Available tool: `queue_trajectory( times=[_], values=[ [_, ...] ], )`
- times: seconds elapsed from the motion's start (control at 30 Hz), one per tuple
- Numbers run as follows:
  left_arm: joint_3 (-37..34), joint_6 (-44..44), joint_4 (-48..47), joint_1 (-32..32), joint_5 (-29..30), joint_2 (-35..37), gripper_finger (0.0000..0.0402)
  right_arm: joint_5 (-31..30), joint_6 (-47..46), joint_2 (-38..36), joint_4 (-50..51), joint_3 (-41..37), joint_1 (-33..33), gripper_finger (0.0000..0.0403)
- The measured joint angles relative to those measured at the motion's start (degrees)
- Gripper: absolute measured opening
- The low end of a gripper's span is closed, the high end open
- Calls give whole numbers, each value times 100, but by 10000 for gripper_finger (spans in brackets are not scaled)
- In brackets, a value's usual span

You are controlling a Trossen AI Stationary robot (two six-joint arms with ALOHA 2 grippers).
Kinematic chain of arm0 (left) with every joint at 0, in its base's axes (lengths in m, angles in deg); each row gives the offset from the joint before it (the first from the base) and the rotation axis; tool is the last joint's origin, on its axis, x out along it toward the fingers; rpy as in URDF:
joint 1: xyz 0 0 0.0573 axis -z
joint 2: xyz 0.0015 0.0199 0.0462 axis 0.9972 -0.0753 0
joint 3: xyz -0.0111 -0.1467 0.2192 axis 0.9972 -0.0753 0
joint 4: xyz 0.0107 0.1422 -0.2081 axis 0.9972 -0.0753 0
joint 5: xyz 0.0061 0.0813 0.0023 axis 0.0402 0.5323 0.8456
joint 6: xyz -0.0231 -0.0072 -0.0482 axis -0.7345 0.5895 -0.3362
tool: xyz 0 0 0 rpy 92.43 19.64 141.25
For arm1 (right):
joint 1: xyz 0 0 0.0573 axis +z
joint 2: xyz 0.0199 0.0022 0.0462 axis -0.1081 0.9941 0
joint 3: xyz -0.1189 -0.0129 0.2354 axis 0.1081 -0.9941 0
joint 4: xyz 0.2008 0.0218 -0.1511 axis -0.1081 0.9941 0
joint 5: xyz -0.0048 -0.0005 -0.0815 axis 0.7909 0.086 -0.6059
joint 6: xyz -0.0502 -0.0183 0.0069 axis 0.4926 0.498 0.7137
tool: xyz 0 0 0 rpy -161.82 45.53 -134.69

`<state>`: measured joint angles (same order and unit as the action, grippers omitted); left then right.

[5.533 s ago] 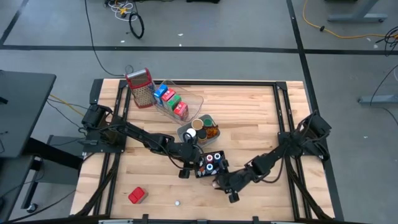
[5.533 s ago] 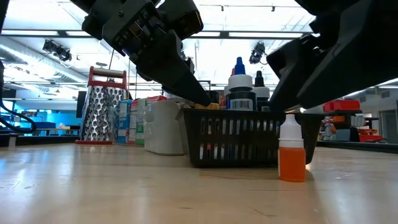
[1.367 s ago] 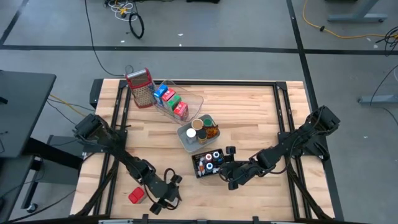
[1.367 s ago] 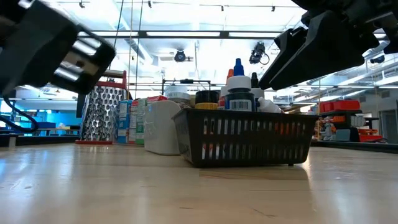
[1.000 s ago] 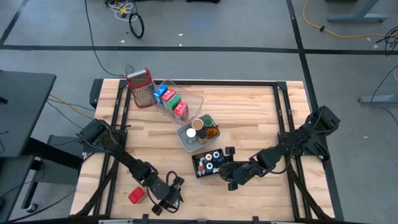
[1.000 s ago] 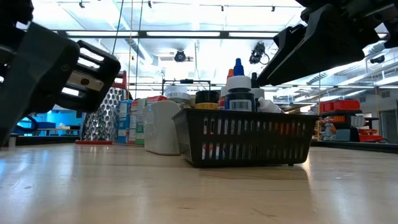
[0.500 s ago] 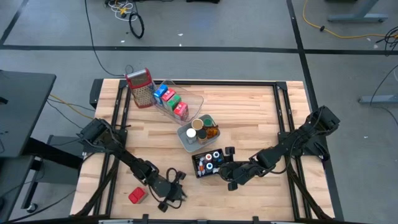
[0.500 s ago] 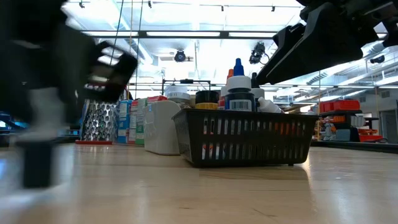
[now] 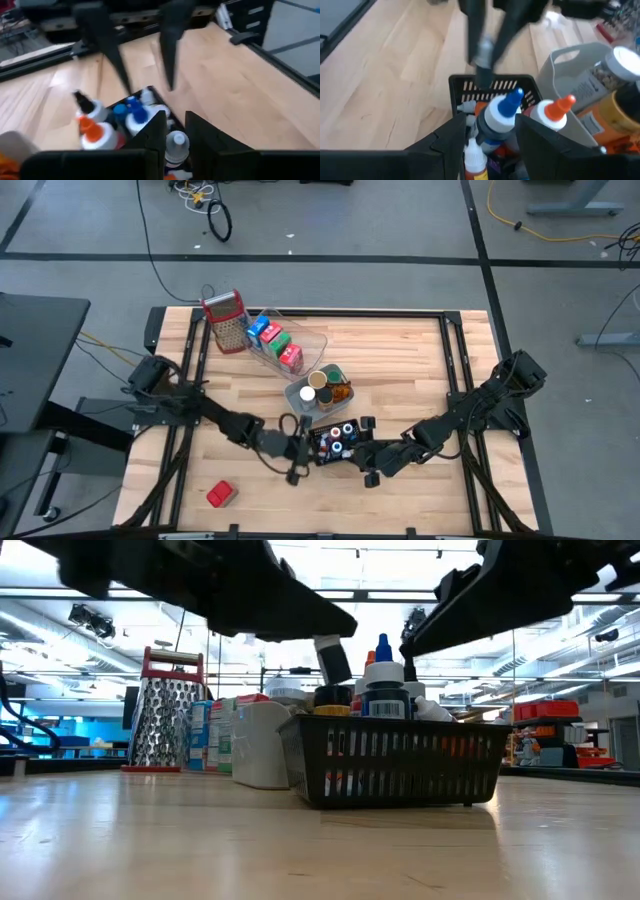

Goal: Pick & Place Kitchen Items
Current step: Put the green small food coloring bottle into the black bin, then put the red seasoning can into the white transparent bin

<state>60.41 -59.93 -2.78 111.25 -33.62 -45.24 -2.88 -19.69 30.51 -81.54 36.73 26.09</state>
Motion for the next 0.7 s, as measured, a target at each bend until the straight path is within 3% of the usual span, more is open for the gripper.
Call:
queue_trajectory(
  times=[0.13,0.33,0.5,0.7],
  values=[
    [0,-317,-116,-256,-39,19,65,0,259,0,-232,0,0,180],
    [-5,-1263,-974,-596,-519,8,110,-3,714,0,-583,0,0,180],
    [-4,-1234,-939,-633,-575,8,128,-2,1423,0,-1218,0,-11,180],
    [-4,-744,-986,-589,-816,217,146,59,1474,0,-1495,0,-22,180]
  ],
)
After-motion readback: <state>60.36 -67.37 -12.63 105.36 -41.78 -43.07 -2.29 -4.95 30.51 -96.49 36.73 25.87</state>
